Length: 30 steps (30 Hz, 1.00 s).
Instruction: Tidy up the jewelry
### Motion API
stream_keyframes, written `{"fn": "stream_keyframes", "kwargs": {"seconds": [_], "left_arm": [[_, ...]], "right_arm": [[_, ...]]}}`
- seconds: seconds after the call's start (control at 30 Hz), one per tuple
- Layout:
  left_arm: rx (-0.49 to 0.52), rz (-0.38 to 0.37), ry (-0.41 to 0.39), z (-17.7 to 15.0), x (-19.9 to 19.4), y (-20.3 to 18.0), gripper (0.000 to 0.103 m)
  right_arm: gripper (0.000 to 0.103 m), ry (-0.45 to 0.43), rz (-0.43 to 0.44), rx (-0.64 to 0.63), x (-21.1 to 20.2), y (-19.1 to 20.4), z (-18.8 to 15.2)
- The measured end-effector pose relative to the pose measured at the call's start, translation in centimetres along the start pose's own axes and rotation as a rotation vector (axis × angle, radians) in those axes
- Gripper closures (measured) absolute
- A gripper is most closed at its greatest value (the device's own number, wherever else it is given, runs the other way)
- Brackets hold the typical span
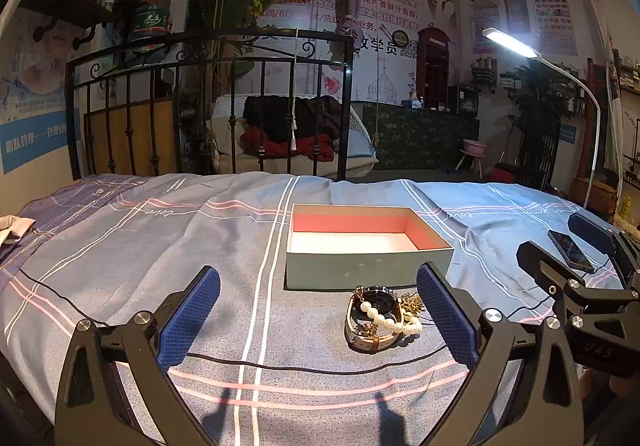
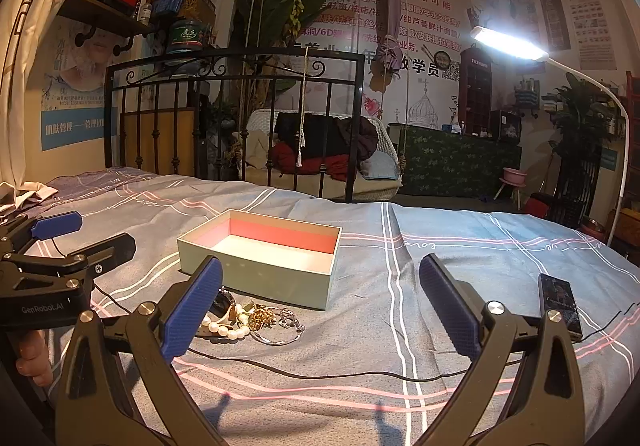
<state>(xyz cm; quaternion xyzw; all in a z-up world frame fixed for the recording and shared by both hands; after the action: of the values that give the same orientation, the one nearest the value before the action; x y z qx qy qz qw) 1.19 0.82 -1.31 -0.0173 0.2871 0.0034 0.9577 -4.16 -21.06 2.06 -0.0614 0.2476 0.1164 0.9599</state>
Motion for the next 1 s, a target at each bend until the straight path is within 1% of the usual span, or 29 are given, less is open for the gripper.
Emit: {"fn": "stream_keyframes", "kwargs": {"seconds": [1.0], "left_arm": [[0.003,-0.002,0.006,-0.23,0.25,-0.05,0.007]], "right_arm": [[0.006,0.000,0.000,-0.002,0.15,0.15,0.09]]}}
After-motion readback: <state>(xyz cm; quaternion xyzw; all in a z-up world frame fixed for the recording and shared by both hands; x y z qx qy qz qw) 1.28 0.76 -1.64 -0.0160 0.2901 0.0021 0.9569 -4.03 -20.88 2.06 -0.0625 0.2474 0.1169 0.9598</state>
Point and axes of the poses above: each gripper's, at about its wrist camera, not at the fingertips, and x roughly the way its jaws point, y to its left, z to its top, the point moved 1 cm from there along x, roughly the way its jaws point, and after that the axes turned 13 degrees about y, right-handed, at the moved point
